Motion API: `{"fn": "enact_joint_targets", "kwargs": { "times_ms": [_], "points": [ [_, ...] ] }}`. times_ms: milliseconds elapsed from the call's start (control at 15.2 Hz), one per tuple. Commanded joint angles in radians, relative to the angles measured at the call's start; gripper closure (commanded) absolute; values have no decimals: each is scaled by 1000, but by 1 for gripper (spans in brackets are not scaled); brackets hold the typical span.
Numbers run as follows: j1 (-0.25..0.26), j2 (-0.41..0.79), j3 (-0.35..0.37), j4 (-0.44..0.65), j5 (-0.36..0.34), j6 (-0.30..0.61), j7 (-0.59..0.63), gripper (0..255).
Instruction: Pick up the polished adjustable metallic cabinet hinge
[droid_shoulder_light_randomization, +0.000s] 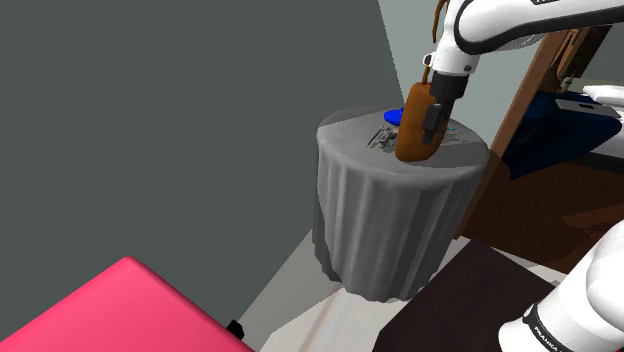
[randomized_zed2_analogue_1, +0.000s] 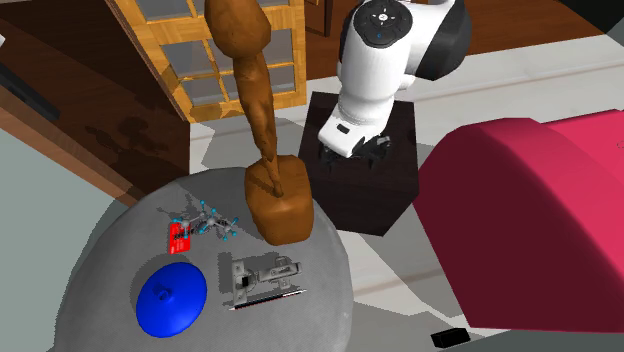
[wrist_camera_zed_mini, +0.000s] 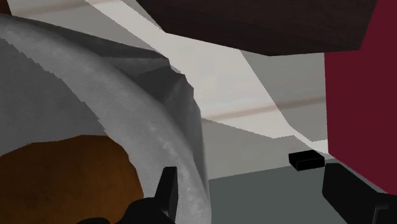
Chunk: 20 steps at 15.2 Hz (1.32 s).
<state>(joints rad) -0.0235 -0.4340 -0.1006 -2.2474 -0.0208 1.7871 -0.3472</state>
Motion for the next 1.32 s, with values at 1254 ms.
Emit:
{"fn": "enact_joint_targets", "kwargs": {
  "times_ms": [1254],
  "points": [
    [-89,867,-106,774,188,47,-351,0]
  ]
}}
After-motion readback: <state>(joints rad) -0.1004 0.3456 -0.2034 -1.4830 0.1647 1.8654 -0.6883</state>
